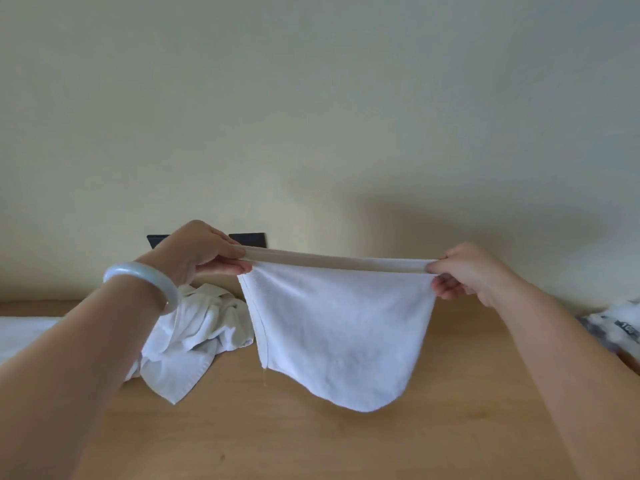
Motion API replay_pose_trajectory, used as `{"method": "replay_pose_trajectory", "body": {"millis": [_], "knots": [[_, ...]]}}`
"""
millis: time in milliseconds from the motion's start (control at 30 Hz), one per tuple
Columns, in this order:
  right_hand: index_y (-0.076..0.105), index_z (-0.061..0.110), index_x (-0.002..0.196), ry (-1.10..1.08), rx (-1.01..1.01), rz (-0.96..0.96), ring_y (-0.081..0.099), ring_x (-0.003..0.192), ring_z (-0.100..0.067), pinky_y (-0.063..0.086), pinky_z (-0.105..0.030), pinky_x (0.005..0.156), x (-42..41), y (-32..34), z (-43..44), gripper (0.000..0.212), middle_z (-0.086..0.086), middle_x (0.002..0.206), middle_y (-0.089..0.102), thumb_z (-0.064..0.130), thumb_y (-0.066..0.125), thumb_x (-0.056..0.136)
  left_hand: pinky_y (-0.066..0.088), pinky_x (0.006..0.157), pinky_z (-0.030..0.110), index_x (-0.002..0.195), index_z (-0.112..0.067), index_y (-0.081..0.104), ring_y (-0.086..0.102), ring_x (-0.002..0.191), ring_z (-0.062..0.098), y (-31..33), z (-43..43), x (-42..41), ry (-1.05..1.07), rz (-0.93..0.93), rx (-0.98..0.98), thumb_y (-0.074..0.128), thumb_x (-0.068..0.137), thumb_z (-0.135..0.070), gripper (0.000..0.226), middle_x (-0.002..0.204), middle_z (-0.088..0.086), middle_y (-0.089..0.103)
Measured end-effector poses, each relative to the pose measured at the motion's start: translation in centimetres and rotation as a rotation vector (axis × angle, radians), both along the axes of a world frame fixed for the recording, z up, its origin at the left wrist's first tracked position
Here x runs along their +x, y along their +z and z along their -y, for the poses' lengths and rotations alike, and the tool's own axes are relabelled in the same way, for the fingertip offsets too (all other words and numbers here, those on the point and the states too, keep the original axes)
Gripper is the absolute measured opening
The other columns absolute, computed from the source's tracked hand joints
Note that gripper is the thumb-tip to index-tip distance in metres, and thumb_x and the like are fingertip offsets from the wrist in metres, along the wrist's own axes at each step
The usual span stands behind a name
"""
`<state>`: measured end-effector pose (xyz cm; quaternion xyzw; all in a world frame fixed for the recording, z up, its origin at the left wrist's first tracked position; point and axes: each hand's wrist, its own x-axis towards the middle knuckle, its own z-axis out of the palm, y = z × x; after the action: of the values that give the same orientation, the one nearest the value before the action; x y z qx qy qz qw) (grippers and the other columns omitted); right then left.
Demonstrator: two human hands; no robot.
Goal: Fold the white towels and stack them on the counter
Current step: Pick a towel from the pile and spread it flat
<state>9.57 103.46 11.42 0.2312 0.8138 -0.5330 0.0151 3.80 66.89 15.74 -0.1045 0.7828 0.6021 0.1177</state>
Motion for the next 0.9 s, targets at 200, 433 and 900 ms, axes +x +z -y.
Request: {"method": "replay_pose_trajectory", "body": {"millis": [200,433,900], "knots": [[0.053,0.0,0.088,0.015,0.145,-0.022,0.052,0.031,-0.018,0.037,-0.018,0.031,0.3,1.2,-0.3,0.004,-0.018,0.051,0.06,0.001,0.05,0.091,0.058,0.051,0.023,0.098,0.013,0.065,0.07,0.053,0.02,1.0,0.4,0.1,-0.081,-0.078,-0.087,0.068,0.081,0.01,0.018,0.064,0.021,0.069],[0.054,0.006,0.085,0.002,-0.061,-0.115,0.052,0.03,-0.014,0.04,-0.017,0.031,1.6,2.1,0.0,0.021,-0.014,0.045,0.057,-0.007,0.04,0.092,0.055,0.049,0.018,0.095,0.01,0.066,0.069,0.052,0.016,3.2,0.4,0.6,-0.137,-0.117,-0.084,0.068,0.083,0.008,0.013,0.062,0.015,0.069],[0.052,0.007,0.081,-0.131,-0.409,-0.059,0.06,0.037,-0.009,0.05,-0.019,0.038,-3.2,-2.1,-1.6,0.023,-0.012,0.065,0.059,-0.01,0.044,0.094,0.059,0.056,0.023,0.091,0.008,0.064,0.073,0.061,0.02,-1.6,-2.5,-4.0,0.006,0.092,0.082,0.061,0.087,0.011,0.006,0.077,0.019,0.072]]}}
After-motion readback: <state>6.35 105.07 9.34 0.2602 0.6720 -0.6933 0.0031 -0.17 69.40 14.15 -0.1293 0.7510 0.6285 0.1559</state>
